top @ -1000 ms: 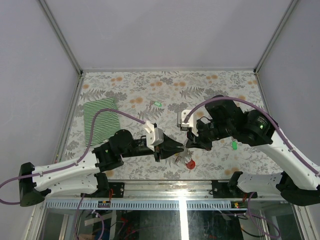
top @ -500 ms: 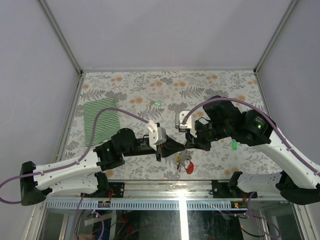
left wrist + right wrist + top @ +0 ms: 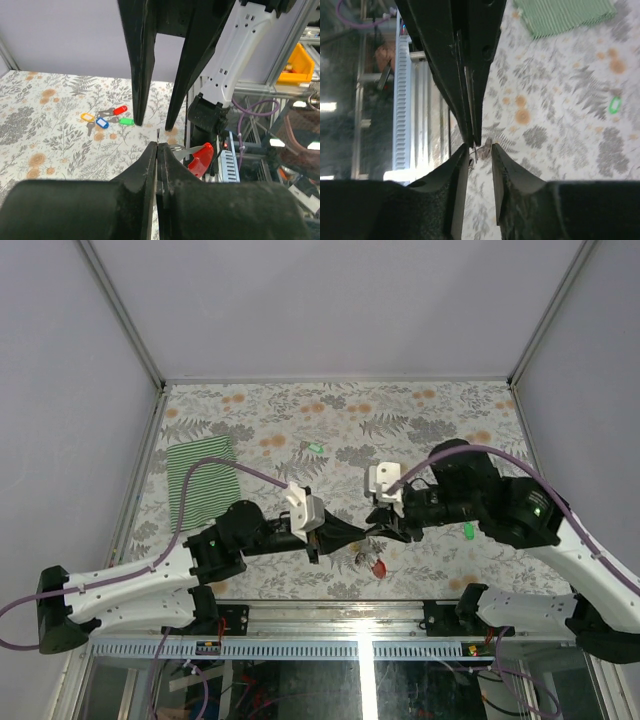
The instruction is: Put the keys on the keyring
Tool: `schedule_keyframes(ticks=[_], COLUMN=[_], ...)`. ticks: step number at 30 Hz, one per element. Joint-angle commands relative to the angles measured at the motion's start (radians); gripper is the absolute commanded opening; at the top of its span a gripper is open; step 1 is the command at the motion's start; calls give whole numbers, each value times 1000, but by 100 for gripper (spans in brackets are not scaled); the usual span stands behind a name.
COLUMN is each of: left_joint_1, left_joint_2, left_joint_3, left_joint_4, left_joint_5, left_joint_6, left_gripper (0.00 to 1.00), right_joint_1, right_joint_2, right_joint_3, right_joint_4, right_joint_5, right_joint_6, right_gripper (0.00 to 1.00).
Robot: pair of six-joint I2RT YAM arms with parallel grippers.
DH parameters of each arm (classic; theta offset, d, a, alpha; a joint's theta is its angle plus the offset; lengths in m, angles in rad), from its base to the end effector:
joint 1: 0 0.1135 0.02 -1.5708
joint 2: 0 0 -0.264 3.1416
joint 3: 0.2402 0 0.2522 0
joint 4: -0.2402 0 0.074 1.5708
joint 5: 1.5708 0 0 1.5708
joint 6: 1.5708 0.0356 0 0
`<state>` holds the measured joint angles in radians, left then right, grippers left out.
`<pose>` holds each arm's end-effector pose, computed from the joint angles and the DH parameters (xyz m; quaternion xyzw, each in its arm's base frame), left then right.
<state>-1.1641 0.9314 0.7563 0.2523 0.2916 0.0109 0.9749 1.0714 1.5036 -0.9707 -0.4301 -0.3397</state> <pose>0.0784 -0.2079 0.3501 0.4613 0.5003 -0.4786 0.5549 0.0900 0.1591 0.4478 -0.6025 0.6083 0.3269 0.4001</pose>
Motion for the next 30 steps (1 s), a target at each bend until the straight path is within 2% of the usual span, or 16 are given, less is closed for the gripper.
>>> schedule_keyframes(ticks=[1,4,7,14,19,30], left_joint_1=[3,3,4,3,4,4], left_joint_2=[-60,-67,-62,-46,-51,-91], left_joint_3=[-101,-167,-218,-342,-354,-348], left_joint_4=[295,436,581,971,1019,974], left_joint_5=[-52,-68,-64,-114,-106,-95], left_joint_6=[-97,-182,-246,-336,-344,-325], left_gripper=[0,0,0,0,0,0], right_joint_1=[12,12,11,11,11,11], right_joint_2=[-151,-254,-324,-369,-386,-427], right_joint_3=[-142,-290,-412,-525,-564,-625], right_joint_4=[365,605,776,975,1029,1071], right_joint_5=[4,-8,-9,-50,-85,-76], right_joint_6=[55,131,192,301,332,372], right_gripper=[33,37,37,39,39,35])
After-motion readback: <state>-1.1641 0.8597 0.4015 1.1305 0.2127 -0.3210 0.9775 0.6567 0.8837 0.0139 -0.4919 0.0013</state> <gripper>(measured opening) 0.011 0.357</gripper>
